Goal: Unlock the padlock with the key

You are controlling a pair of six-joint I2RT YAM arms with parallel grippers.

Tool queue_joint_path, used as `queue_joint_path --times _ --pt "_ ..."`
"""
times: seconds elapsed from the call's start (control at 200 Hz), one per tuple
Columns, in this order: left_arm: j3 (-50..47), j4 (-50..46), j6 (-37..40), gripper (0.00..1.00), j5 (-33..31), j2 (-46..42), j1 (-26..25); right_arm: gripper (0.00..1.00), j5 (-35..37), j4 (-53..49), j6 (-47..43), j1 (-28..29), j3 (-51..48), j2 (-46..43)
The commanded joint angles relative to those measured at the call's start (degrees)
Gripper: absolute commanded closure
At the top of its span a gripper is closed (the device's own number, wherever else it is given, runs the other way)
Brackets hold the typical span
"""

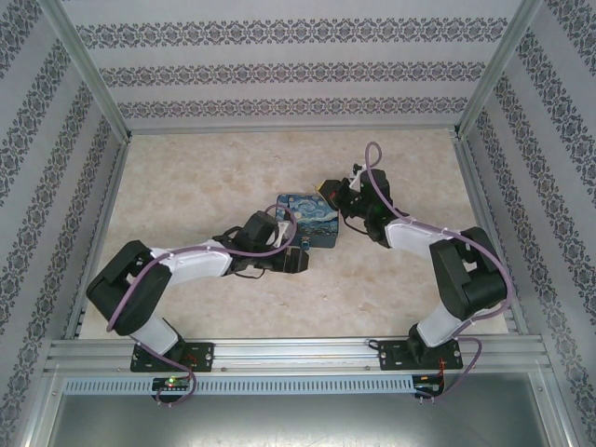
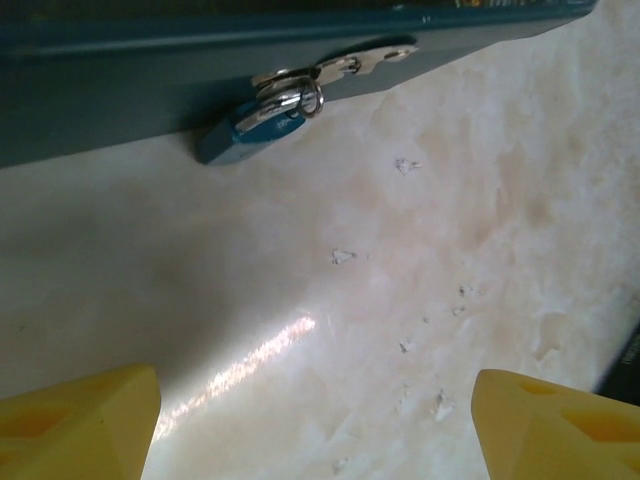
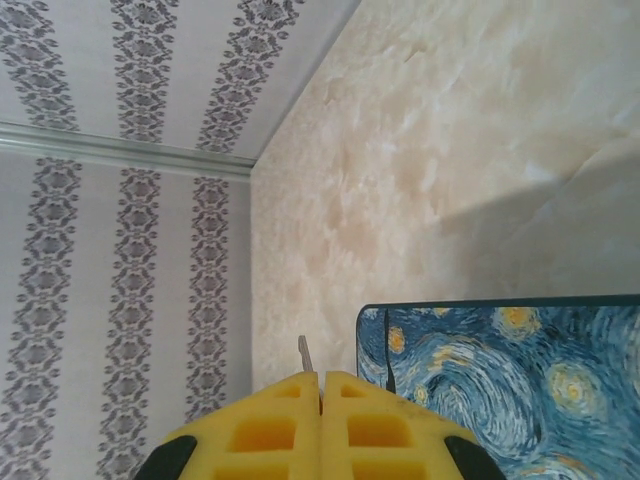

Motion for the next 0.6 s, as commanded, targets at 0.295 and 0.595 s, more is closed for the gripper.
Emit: queue_joint_path --times 0.295,0.595 --pt "2.69 9.77 8.09 0.23 -9.6 5.71 -1.56 1.0 7.98 -16.73 -9.0 2.34 6.59 0.9" --pt "2.34 16.1 7.35 0.28 -9.45 9.93 -1.56 1.0 7.42 -14.39 -7.23 2.25 7.62 4.71"
